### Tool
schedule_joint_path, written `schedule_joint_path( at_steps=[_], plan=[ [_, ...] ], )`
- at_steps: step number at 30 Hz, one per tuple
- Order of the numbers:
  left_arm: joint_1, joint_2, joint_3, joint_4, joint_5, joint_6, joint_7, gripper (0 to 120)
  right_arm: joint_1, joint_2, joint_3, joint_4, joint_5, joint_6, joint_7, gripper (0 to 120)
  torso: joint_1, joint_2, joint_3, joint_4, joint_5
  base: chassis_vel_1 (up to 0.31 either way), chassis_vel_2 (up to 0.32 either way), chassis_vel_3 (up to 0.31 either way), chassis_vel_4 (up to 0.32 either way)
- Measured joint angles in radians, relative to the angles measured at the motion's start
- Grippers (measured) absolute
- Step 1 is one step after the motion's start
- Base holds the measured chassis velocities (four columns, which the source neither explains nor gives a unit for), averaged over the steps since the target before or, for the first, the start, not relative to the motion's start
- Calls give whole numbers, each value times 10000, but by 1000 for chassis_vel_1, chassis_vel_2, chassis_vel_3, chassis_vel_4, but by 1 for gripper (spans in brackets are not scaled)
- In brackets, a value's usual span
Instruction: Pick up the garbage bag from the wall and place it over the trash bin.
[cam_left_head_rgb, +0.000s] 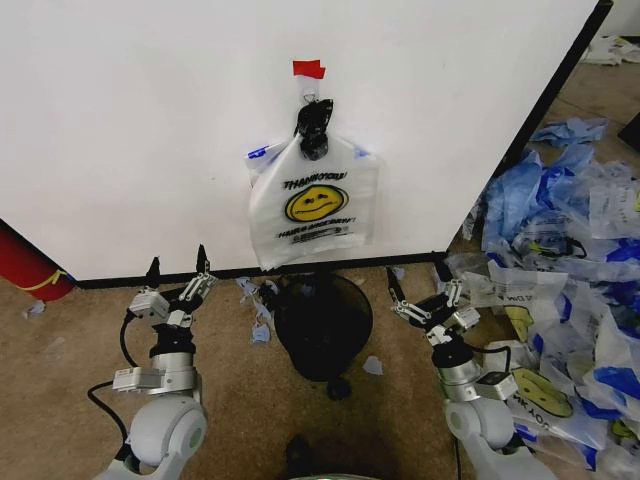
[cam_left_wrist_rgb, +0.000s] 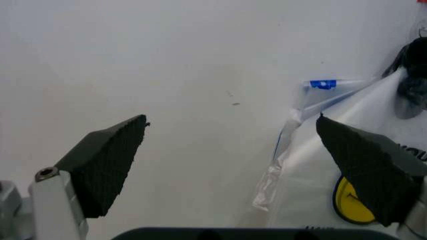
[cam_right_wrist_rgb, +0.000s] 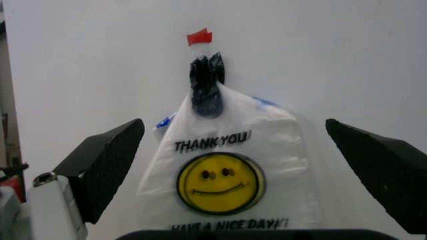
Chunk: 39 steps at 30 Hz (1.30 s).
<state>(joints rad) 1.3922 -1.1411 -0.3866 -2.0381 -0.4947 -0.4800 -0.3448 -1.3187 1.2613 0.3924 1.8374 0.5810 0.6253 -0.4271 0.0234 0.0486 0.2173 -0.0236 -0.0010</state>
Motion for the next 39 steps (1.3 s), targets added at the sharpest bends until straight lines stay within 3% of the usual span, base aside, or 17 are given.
schedule_joint_path(
  at_steps=[7, 10, 16, 20, 24, 28, 39],
  plan=[
    [-29, -5, 12, 69, 58, -20, -42, 100, 210, -211, -453, 166, 1750, -695, -137, 100, 0, 0, 0, -1, 0, 0, 0, 0, 0],
    [-63, 40, -43, 101, 58, -25, -95, 100, 569, -514, -718, 296, 3332, -1398, -373, 100, 0, 0, 0, 0, 0, 0, 0, 0, 0],
    [-40, 21, -66, 108, 97, -21, -120, 100, 1286, -917, -1079, 234, 5117, -2526, -566, 100, 0, 0, 1, -1, 0, 0, 0, 0, 0],
    [29, 46, -166, 110, 187, -16, -183, 100, 2287, -1109, -1634, -259, 7198, -3527, -775, 100, 0, 0, 1, 0, 0, 0, 0, 0, 0],
    [103, 131, -282, 101, 205, -13, -232, 100, 3188, -1091, -2036, -937, 8271, -3866, -785, 100, 0, 0, 1, 2, 0, 0, 0, 0, 0],
    [111, 203, -301, 118, 210, 13, -246, 100, 4360, -848, -2480, -1852, 8988, -4170, -750, 100, 1, -1, 1, -2, 0, 0, 0, 0, 0],
    [73, 43, -92, 363, 349, 30, -248, 100, 6615, 18, -3491, -3706, 9297, -4371, -990, 100, 1, -1, 2, 1, 2, 0, 0, 0, 0]
  ],
)
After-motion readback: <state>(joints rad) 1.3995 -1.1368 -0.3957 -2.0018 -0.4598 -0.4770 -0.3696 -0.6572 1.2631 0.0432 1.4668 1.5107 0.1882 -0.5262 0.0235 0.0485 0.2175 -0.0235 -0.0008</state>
